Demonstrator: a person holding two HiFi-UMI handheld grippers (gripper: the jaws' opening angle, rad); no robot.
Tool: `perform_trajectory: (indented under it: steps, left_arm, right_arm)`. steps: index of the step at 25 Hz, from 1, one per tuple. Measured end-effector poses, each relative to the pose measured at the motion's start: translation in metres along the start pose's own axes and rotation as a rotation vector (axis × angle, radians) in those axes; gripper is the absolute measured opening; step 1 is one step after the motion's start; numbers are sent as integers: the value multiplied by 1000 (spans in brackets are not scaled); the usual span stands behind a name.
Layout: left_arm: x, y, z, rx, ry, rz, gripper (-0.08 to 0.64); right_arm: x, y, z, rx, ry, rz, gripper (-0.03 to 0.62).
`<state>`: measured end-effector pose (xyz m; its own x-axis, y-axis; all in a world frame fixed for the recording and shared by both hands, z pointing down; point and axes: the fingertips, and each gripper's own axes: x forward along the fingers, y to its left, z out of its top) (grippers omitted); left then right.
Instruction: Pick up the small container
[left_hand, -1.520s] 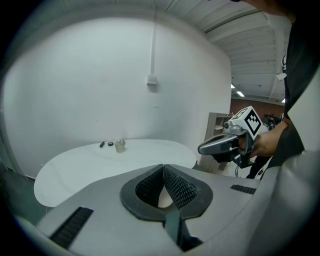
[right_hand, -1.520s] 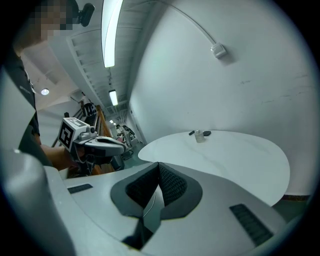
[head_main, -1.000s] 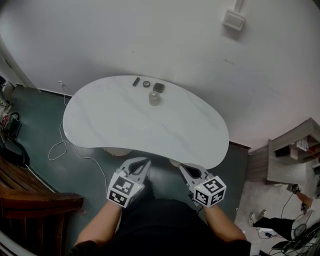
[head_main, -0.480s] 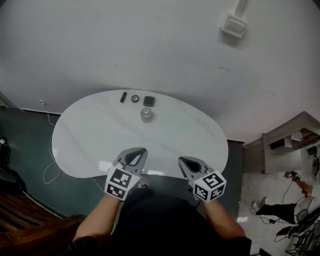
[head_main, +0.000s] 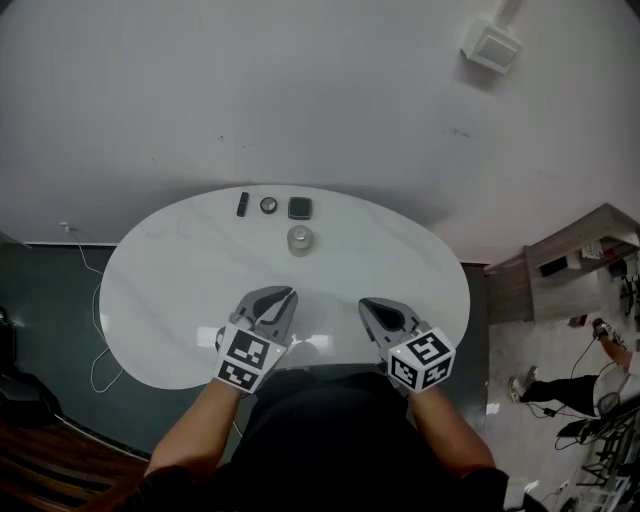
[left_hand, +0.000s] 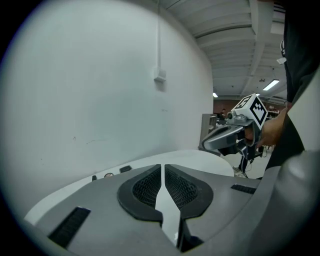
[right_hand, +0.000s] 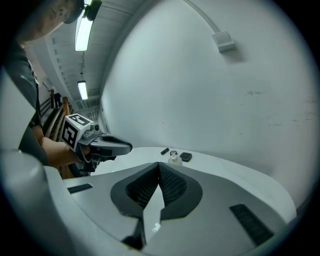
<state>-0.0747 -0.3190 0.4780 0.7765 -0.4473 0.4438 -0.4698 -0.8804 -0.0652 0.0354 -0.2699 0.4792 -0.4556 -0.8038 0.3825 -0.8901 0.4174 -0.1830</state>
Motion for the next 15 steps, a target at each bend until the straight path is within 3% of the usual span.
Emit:
perform_trajectory:
  steps: [8, 15]
  left_arm:
    - [24, 28, -23, 5, 48, -11, 73]
    - [46, 33, -35, -14, 97, 25, 127]
  right_arm:
    - [17, -4, -1, 8, 31, -18, -6]
    - [27, -13, -9, 39, 45, 32, -5]
